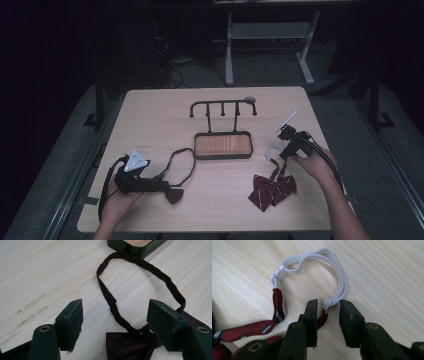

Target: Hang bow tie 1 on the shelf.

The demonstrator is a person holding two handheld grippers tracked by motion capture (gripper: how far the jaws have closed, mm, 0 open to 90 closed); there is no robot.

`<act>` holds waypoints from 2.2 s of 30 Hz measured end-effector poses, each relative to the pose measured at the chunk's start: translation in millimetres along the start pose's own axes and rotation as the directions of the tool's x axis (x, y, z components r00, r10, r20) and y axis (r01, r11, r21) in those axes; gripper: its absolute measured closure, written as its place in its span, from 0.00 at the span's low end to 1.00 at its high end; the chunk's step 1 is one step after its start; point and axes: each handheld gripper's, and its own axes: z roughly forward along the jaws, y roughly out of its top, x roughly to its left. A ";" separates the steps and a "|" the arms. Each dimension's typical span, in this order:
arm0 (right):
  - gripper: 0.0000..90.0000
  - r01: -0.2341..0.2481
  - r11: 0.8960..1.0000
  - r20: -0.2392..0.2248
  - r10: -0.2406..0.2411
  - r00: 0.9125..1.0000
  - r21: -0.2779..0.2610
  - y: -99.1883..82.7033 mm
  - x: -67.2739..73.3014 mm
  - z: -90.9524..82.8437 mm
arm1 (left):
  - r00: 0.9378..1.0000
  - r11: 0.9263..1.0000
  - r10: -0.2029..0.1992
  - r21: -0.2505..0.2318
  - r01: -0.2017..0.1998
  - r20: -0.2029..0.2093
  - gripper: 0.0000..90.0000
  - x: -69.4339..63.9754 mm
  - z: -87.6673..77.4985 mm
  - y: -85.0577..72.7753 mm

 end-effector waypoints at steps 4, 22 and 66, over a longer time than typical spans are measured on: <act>0.68 -0.009 1.000 -0.007 0.009 1.000 -0.015 0.2 0.7 -2.7 | 1.000 1.000 0.001 0.003 -0.001 -0.001 0.33 0.1 0.7 -0.1; 0.69 -0.018 1.000 0.008 0.018 1.000 -0.005 2.8 1.9 -0.2 | 1.000 1.000 -0.003 -0.002 0.003 0.000 0.33 0.3 0.3 -0.4; 0.92 0.085 0.993 -0.064 -0.090 0.994 -0.081 -0.3 14.6 -37.9 | 1.000 1.000 0.004 0.006 -0.004 0.002 0.33 0.0 -0.2 -0.1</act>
